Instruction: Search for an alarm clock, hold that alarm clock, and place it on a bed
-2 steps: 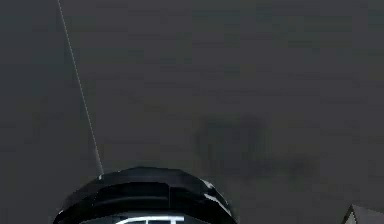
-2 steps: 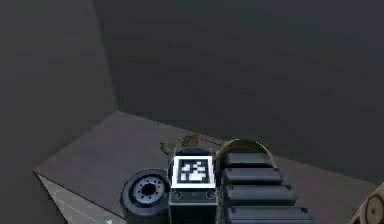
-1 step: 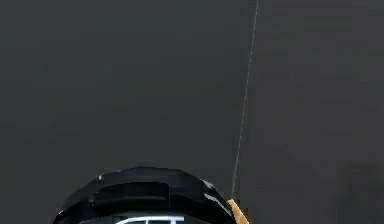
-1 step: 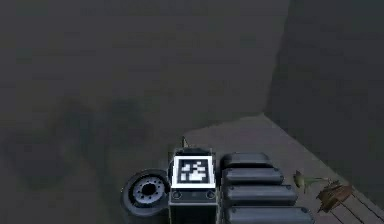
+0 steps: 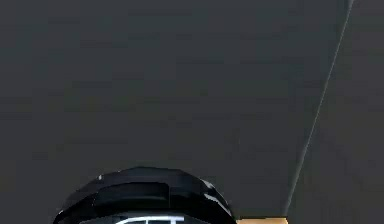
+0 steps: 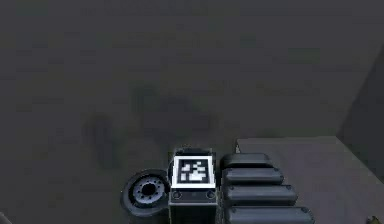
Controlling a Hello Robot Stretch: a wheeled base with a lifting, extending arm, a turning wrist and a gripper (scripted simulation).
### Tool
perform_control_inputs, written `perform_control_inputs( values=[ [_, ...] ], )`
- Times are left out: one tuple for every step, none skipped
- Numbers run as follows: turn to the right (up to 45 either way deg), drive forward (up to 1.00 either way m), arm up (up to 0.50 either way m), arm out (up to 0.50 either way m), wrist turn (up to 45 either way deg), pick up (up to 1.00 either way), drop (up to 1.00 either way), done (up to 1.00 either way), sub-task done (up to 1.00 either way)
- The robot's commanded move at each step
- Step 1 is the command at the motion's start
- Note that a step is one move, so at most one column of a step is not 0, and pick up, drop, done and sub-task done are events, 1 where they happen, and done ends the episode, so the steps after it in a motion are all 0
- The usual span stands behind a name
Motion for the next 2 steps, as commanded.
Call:
perform_control_inputs(
  values=[
    [0.0, 0.1, 0.0, 0.0, 0.0, 0.0, 0.0, 0.0, 0.0],
    [-45.0, 0.0, 0.0, 0.0, 0.0, 0.0, 0.0, 0.0, 0.0]
  ],
)
